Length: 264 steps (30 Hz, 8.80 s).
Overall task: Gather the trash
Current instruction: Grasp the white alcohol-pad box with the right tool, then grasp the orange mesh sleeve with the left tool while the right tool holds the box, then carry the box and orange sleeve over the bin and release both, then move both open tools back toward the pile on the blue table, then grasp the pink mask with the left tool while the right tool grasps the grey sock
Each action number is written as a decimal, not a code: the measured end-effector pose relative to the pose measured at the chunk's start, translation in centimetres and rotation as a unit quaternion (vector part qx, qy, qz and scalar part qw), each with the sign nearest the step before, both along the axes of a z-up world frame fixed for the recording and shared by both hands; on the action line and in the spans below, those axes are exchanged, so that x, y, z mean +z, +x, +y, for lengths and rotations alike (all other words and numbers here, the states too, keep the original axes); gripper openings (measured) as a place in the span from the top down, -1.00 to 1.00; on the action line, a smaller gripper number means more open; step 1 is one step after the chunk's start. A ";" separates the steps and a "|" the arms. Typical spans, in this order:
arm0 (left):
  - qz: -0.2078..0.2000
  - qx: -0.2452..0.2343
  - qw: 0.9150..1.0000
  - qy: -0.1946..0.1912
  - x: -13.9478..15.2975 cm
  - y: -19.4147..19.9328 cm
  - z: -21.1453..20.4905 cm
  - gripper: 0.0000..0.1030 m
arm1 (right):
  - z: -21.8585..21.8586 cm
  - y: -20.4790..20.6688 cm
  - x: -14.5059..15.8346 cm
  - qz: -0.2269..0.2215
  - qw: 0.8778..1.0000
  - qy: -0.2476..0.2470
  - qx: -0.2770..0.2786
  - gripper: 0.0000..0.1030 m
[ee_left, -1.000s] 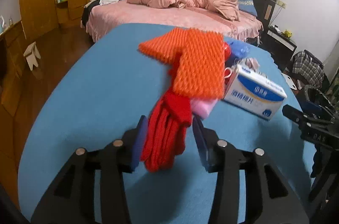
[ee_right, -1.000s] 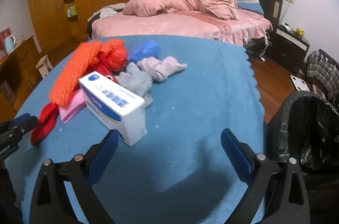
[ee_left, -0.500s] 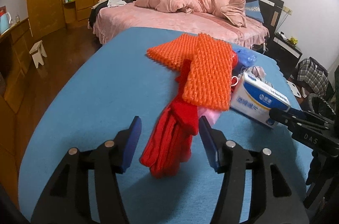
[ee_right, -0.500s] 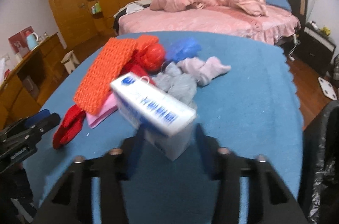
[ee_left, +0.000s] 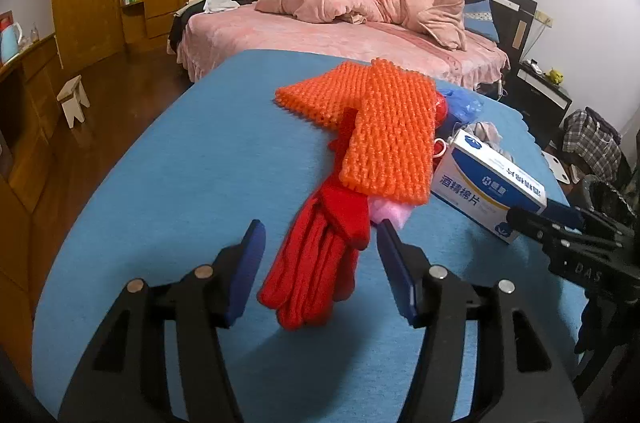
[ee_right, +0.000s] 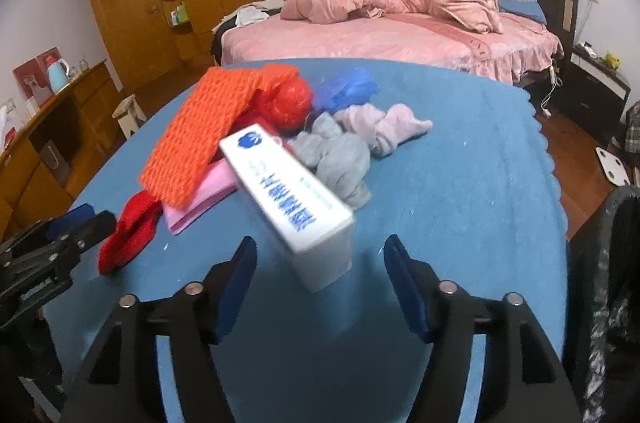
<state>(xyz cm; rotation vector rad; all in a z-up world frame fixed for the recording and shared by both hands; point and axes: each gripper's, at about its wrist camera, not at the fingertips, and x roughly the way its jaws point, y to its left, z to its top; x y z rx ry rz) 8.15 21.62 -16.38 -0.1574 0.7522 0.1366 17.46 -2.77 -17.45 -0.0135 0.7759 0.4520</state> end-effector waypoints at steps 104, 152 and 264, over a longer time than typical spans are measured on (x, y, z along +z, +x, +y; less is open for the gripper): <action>-0.005 -0.115 0.992 -0.050 -1.3 2.9 -9.3 1.00 | -6.8 -1.7 0.4 -0.019 0.996 0.018 -0.088 0.40; -0.017 -0.131 0.991 -0.036 2.6 3.4 -14.1 0.80 | -13.5 -3.0 3.7 -0.045 0.988 0.042 -0.142 0.41; -0.021 -0.008 1.000 -0.005 -0.8 5.4 -5.0 0.97 | -1.7 3.1 0.8 -0.022 0.999 0.026 -0.043 0.45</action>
